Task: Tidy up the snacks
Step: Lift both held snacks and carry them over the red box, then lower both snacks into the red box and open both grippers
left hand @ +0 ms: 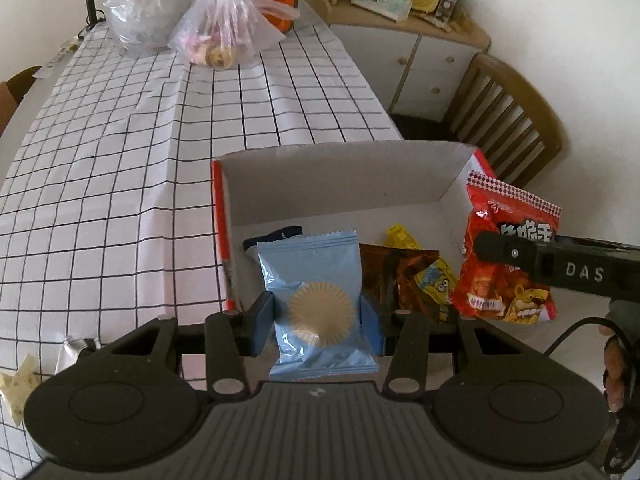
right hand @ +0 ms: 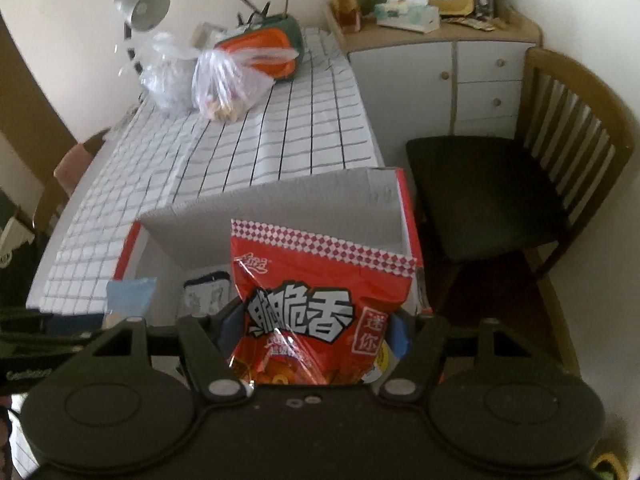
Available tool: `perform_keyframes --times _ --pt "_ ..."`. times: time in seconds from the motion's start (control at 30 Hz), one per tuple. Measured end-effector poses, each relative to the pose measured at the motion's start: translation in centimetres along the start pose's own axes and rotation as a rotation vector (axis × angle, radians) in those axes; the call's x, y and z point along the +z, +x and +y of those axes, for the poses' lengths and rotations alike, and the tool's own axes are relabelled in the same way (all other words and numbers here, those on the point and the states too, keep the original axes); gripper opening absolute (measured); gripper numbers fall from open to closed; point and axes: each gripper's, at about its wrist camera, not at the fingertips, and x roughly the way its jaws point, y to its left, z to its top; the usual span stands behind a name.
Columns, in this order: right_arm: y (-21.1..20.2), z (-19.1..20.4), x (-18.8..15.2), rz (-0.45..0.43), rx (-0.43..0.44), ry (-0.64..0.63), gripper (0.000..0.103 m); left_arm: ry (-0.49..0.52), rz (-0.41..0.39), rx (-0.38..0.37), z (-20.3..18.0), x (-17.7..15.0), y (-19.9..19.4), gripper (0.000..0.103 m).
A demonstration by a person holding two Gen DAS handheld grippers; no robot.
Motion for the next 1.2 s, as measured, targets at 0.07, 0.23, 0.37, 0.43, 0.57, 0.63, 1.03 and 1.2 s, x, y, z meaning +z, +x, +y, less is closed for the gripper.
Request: perform_keyframes --times 0.07,0.23,0.37,0.43,0.57,0.63,1.03,1.2 --pt "0.8 0.0 0.1 0.015 -0.002 -0.023 0.068 0.010 0.012 0.016 -0.4 0.5 1.1 0.046" --pt "2.4 -0.1 0.1 0.049 0.002 -0.058 0.068 -0.003 0.061 0.047 -0.6 1.8 3.8 0.046" --pt "3.2 -0.1 0.0 0.070 0.015 -0.075 0.068 -0.005 0.101 0.068 -0.7 2.5 5.6 0.046" --pt "3.5 -0.1 -0.2 0.083 0.015 -0.088 0.068 0.003 0.121 0.078 -0.9 2.6 6.3 0.046" --pt "3.8 0.2 -0.5 0.089 0.007 -0.118 0.070 0.015 0.163 0.097 -1.3 2.6 7.6 0.046" --pt "3.8 0.2 -0.5 0.087 0.009 -0.121 0.071 0.019 0.177 0.097 -1.5 2.5 8.0 0.046" --pt "3.5 -0.1 -0.4 0.083 0.007 -0.113 0.079 0.029 0.171 0.102 -2.2 2.1 8.1 0.048" --pt "2.6 -0.3 -0.5 0.066 0.007 -0.103 0.082 0.021 0.138 0.082 -2.0 1.8 6.8 0.052"
